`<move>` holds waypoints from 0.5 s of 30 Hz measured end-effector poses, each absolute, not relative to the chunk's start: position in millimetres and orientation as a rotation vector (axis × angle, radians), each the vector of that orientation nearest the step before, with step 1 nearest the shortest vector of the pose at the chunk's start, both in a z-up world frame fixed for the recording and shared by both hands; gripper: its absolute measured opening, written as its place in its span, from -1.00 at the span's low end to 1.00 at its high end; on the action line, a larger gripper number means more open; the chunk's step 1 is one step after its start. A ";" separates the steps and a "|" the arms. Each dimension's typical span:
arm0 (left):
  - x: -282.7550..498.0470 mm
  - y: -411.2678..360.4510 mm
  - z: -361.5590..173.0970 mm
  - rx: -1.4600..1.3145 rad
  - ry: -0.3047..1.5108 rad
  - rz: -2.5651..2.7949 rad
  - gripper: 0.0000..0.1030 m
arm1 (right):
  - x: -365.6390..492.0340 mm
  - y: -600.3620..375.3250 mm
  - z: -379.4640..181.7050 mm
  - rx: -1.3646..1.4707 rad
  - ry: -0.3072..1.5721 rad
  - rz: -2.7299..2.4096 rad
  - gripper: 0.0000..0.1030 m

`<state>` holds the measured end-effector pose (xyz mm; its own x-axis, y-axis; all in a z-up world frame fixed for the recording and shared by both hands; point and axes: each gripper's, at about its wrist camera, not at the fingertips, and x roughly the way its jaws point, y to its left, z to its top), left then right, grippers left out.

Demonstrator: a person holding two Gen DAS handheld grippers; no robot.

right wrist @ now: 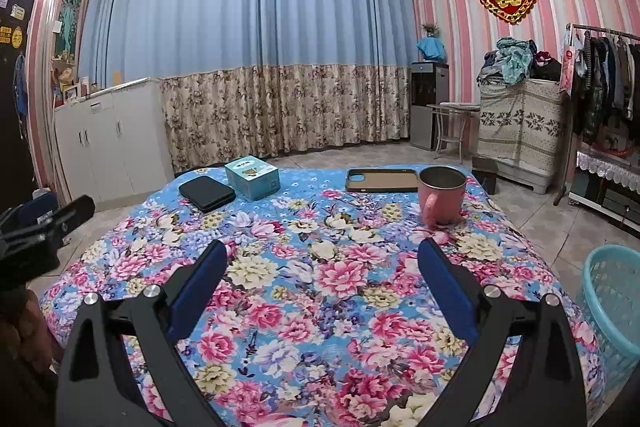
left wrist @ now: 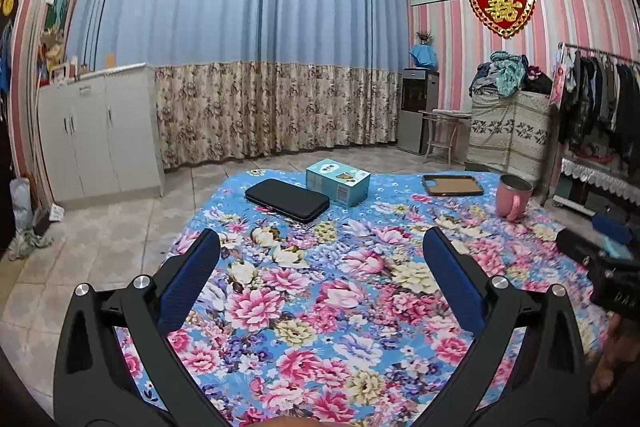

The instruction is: Collect trash

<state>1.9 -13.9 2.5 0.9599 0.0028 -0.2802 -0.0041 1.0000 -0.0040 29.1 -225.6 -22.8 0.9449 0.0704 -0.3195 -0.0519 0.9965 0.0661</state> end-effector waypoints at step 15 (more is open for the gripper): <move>5.8 -15.5 -6.7 0.005 0.309 -0.009 0.90 | 26.3 -220.8 -26.8 -0.003 0.324 0.056 0.83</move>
<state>5.8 -15.5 -6.7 0.9525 -0.0079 -0.3045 0.0094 0.9999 0.0035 26.3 -220.8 -26.8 0.9465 0.0543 -0.3180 -0.0553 0.9985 0.0061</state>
